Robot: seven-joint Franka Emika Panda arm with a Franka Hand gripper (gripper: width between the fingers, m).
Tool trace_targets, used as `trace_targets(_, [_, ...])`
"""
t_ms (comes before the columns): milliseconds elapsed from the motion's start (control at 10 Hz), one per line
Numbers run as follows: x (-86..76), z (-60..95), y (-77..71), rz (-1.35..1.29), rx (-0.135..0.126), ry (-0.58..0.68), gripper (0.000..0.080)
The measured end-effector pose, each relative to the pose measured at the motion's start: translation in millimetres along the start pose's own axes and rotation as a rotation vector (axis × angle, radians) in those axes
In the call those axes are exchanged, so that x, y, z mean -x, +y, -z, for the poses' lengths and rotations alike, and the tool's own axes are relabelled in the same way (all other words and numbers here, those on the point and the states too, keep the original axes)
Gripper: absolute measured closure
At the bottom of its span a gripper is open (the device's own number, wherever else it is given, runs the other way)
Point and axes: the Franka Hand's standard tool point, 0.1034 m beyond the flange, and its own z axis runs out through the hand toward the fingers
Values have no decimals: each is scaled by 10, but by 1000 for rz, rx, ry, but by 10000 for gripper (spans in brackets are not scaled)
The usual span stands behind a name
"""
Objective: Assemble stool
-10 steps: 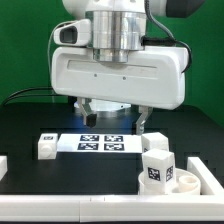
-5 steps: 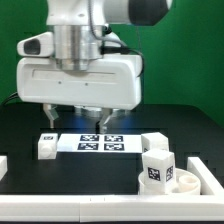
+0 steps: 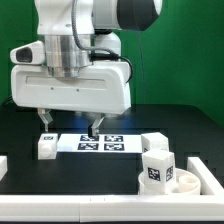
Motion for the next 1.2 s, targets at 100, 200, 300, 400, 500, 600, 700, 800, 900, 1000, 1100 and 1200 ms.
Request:
trace_targets(100, [7, -5, 10, 0, 1, -2, 150])
trace_targets(200, [88, -48, 119, 50, -7, -16, 150])
trace_targets(300, [243, -112, 325, 127, -23, -44, 150])
trace_targets(400, [421, -175, 527, 151, -17, -35, 150])
trace_targets(500, [516, -204, 583, 143, -14, -38, 150])
trace_targets(600, [484, -197, 569, 146, -13, -34, 150])
trace_targets(700, [481, -198, 569, 146, -13, -34, 150])
trace_targets(800, [484, -201, 572, 147, -13, -35, 150])
trace_targets(900, [504, -210, 601, 167, -17, -37, 150])
trace_targets(1000, [562, -244, 729, 205, -39, -42, 150])
trace_targets(1100, [661, -317, 888, 230, -43, -60, 150])
trace_targets(1200, [794, -408, 984, 228, -37, -84, 150])
